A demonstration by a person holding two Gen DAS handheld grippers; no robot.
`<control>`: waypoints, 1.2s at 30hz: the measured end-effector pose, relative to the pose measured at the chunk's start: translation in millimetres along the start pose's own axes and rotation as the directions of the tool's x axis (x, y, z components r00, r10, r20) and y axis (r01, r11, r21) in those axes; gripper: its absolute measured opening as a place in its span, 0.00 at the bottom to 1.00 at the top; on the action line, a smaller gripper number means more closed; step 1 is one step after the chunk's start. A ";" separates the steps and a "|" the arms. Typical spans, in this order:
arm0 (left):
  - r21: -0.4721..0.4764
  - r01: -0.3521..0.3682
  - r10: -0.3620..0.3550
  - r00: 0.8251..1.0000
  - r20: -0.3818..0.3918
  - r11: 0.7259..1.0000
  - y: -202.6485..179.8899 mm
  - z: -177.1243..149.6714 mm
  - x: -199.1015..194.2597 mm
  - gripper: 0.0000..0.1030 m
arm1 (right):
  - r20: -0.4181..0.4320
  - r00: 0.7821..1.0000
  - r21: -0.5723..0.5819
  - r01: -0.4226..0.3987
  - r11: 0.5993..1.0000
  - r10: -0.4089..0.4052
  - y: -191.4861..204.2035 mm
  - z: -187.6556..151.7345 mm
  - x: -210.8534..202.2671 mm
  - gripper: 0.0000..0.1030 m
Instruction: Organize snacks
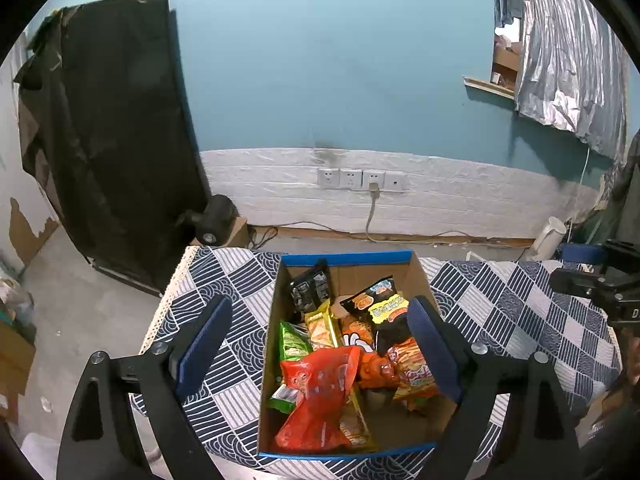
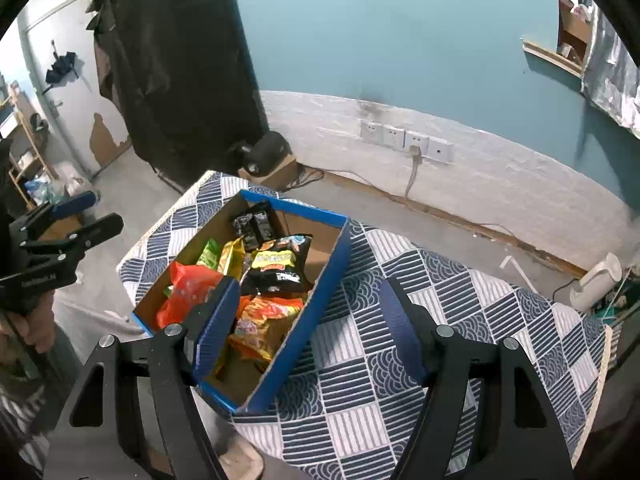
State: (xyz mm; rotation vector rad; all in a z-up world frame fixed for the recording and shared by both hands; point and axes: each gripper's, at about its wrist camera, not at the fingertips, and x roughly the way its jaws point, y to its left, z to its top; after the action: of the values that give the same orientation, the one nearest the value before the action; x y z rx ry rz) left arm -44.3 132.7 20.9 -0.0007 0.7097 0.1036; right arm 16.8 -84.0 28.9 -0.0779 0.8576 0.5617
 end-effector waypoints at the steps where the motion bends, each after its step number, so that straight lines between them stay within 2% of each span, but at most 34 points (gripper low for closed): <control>1: 0.001 -0.001 0.001 1.000 -0.004 1.000 -0.7 0.1 0.1 0.89 | 0.000 1.000 0.000 -0.001 1.000 0.001 -0.2 -1.3 -0.8 0.70; 9: 0.018 -0.027 0.027 0.999 -0.026 0.999 -5.7 -0.3 1.6 0.91 | -0.009 1.000 0.009 0.003 1.000 -0.003 -5.5 -7.3 -1.5 0.70; 36: 0.056 -0.007 0.011 0.998 -0.068 0.998 -19.8 -1.9 5.0 0.91 | -0.037 0.999 0.018 0.005 1.000 -0.004 -20.4 -20.1 -2.6 0.70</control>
State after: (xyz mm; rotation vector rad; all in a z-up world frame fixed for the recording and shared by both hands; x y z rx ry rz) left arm -39.9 113.4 15.6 0.0529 0.7804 0.0925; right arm 11.6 -108.3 14.4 -0.0733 0.8979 0.5497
